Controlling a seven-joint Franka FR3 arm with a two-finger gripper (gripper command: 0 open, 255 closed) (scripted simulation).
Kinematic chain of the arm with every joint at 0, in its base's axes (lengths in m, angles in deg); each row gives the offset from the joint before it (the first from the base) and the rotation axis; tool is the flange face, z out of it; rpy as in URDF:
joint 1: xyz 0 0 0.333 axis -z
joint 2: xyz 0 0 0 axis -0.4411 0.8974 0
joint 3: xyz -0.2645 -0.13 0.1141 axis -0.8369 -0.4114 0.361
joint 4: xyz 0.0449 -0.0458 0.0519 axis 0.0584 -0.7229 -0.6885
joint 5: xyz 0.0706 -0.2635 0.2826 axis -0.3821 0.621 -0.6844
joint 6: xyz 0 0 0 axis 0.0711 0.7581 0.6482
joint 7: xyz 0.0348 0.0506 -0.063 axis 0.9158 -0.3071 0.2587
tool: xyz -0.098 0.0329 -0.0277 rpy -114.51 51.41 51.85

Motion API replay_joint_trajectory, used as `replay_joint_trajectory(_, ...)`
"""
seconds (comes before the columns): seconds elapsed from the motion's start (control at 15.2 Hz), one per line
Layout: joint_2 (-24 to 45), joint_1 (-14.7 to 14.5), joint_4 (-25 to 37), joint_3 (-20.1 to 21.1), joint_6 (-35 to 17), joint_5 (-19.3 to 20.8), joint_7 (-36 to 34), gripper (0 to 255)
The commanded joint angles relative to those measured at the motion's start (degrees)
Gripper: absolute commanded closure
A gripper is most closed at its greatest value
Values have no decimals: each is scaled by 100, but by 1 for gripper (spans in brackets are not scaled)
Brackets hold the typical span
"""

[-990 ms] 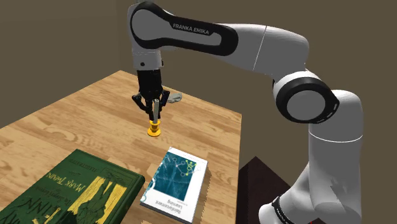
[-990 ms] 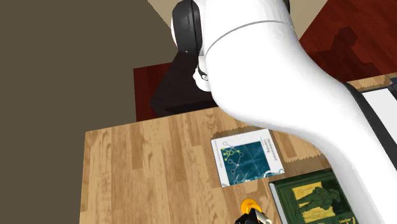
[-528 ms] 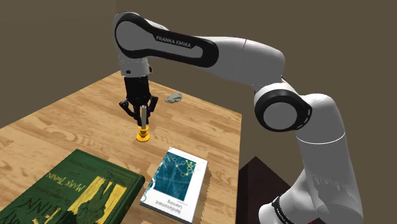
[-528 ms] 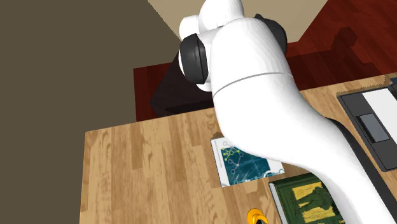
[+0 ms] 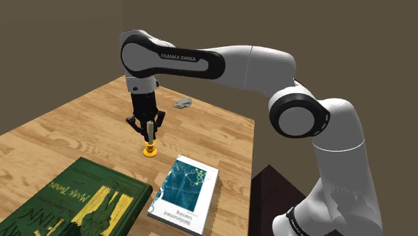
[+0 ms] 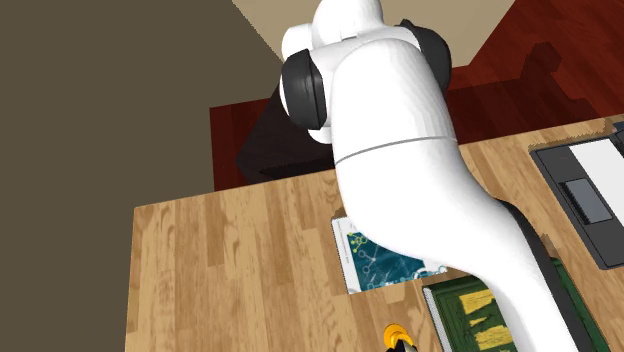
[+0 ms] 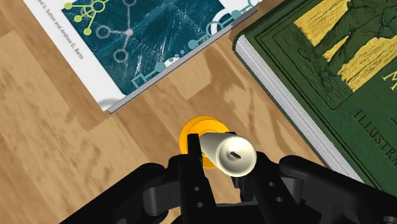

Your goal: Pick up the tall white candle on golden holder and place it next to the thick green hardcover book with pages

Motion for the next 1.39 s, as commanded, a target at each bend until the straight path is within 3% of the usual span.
replay_joint_trajectory(0.0, 17, 8, -120, -7, -136, 5, 31, 255)
replay_joint_trajectory(0.46, 107, 11, -505, -25, -605, 18, 108, 255)
replay_joint_trajectory(0.99, 112, 11, -516, -25, -620, 19, 111, 255)
replay_joint_trajectory(1.06, 112, 11, -516, -25, -620, 19, 111, 0)
replay_joint_trajectory(1.32, 112, 11, -516, -25, -620, 19, 111, 0)
